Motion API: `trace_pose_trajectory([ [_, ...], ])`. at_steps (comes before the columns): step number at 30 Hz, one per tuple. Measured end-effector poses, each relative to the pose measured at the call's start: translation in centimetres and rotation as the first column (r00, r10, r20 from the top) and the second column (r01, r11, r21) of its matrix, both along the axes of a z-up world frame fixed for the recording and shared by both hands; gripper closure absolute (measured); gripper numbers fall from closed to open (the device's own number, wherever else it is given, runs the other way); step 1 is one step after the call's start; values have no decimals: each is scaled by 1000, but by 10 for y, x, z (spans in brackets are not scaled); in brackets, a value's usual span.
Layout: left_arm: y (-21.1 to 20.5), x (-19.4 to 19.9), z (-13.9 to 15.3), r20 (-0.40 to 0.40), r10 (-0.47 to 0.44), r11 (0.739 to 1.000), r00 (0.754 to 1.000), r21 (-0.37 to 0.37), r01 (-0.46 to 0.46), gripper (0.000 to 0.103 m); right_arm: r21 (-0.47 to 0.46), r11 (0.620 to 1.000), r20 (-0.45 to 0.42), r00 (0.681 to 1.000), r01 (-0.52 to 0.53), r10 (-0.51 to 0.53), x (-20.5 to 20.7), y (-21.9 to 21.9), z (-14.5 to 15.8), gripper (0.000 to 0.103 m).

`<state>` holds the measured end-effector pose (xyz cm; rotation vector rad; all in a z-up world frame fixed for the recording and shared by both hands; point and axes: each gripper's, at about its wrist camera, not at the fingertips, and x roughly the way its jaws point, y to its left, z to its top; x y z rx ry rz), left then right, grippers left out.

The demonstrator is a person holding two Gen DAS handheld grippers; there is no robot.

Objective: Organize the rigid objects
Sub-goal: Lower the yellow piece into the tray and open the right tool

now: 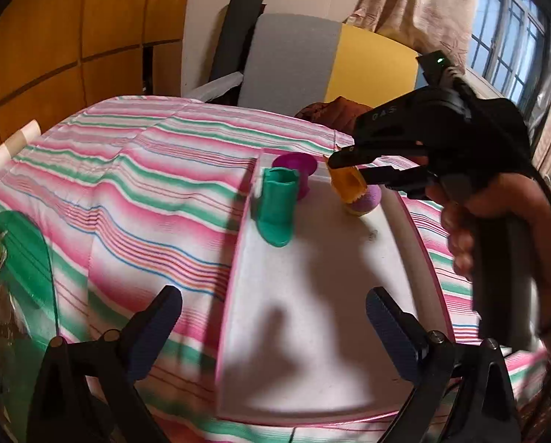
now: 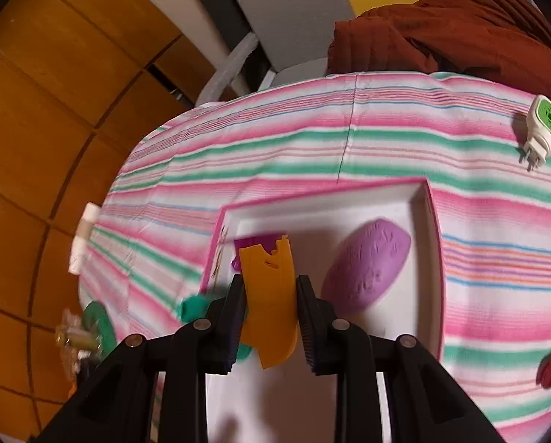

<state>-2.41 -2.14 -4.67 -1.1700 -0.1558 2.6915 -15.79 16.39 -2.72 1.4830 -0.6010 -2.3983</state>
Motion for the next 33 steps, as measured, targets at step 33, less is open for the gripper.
trace_pose_trajectory([
  [33,-1,-1,-9,48,38,999,998,24,-39,2,10,997,-82,994,75,-74,41,42,21,69],
])
